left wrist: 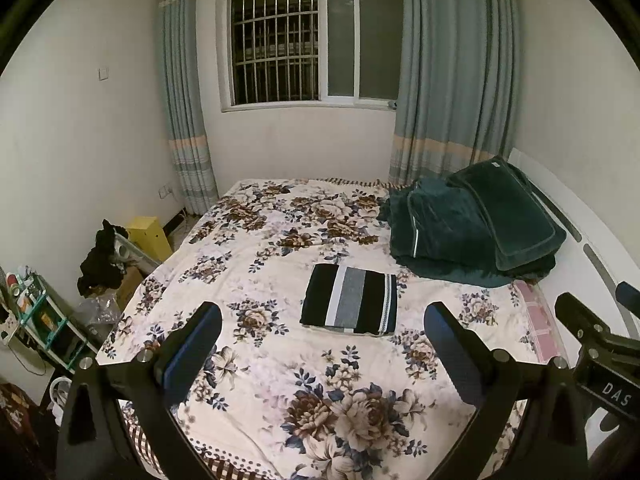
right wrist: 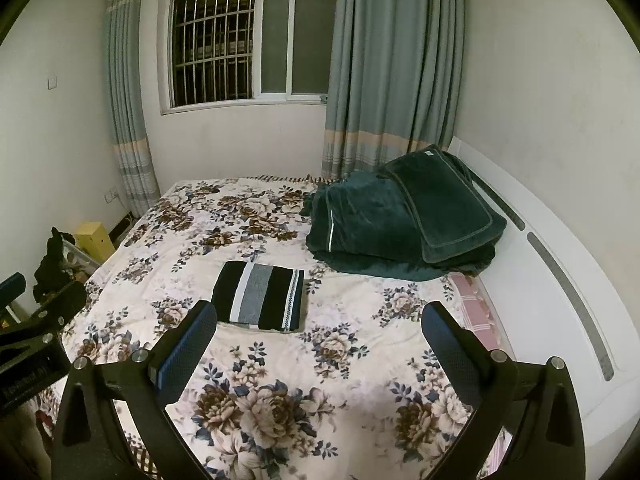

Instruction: Fold small clothes

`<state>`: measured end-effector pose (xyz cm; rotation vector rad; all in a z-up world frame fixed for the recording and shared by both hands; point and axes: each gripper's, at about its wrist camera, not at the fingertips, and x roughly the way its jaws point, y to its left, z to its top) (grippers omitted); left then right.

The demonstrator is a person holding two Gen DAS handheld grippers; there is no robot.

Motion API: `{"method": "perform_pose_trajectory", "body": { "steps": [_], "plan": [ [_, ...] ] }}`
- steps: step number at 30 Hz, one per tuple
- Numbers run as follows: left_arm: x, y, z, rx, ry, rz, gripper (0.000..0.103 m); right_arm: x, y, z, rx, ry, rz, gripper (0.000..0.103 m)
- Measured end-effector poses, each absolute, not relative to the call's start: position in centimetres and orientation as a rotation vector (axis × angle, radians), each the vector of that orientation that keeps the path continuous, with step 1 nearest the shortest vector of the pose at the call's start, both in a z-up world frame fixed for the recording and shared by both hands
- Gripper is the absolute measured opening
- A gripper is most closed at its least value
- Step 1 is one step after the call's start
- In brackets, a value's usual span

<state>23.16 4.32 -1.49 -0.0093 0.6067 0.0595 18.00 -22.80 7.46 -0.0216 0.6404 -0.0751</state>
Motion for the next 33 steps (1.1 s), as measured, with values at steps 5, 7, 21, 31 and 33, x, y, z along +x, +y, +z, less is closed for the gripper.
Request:
{"method": "perform_pose_trajectory", "body": {
  "steps": [5, 7, 21, 31, 33],
  "plan": [
    [23.2, 4.5, -1.3, -0.007, 0.606, 0.057, 0.103, 17.9, -22.5, 7.5, -0.024, 0.639, -0.066, 0.103],
    [23.2, 4.6, -1.2, -0.008, 0.604, 0.057, 0.103, 17.8, -22.3, 7.5, -0.028, 0.636, -0.064, 0.103],
    [23.5, 4.7, -0.1, -0.003, 0.592, 0.05, 0.103, 18.1, -22.1, 7.6, -0.019, 0.632, -0.054, 0.103],
    [23.5, 4.7, 0.0, -0.003, 0.59, 0.049, 0.103, 18.0, -21.9, 7.6, -0.024, 0.628, -0.058, 0.103],
    [23.5, 4.6, 0.3, -0.002, 0.587, 0.048, 0.103, 17.8, -21.8, 7.6, -0.022, 0.628, -0.06, 0.103]
  ]
}}
